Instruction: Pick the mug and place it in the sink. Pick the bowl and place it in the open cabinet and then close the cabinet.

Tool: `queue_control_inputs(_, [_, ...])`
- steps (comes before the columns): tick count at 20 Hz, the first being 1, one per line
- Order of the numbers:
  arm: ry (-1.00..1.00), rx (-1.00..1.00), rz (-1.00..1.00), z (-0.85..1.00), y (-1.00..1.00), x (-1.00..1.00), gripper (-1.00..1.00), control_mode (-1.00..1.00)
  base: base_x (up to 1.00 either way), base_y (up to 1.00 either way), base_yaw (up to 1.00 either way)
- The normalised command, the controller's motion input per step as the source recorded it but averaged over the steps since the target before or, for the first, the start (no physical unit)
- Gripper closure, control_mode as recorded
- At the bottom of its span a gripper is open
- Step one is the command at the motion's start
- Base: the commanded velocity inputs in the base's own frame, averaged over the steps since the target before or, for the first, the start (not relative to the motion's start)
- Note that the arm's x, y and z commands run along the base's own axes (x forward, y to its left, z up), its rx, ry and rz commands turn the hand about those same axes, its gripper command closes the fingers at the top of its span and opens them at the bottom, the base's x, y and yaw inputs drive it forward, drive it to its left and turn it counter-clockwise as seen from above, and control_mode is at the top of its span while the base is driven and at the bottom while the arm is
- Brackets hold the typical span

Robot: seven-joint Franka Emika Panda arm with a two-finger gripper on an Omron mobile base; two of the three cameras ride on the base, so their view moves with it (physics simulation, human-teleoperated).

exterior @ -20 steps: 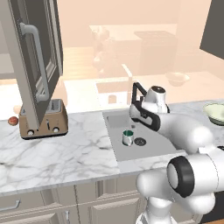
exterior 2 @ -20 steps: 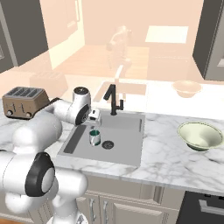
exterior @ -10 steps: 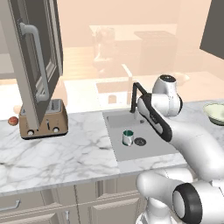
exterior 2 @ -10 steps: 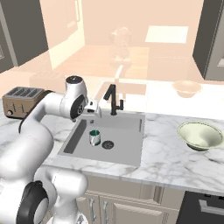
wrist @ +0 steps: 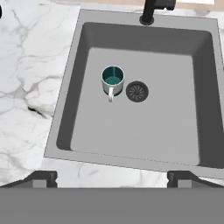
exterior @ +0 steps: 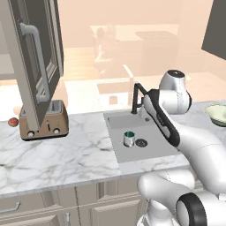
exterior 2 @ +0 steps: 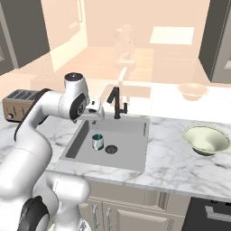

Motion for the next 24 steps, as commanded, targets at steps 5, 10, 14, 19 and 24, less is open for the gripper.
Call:
queue_control_inputs(5, [0.01, 0.0, 0.0, 0.12, 0.12, -0.01, -1.0, -1.0, 0.0, 0.0, 0.0])
queue_control_inputs(10, [0.0, 0.0, 0.0, 0.02, -0.16, -0.08, -1.0, 1.0, -0.27, -0.8, 0.0])
queue_control_inputs(14, [0.0, 0.0, 0.0, 0.0, 0.0, 0.0, -1.0, 1.0, -0.02, -1.0, 0.0])
queue_control_inputs(19, [0.0, 0.0, 0.0, 0.0, 0.0, 0.0, -1.0, 1.0, -0.01, -0.9, -0.01])
queue_control_inputs(24, [0.0, 0.0, 0.0, 0.0, 0.0, 0.0, -1.0, 1.0, 0.07, -0.45, -0.04])
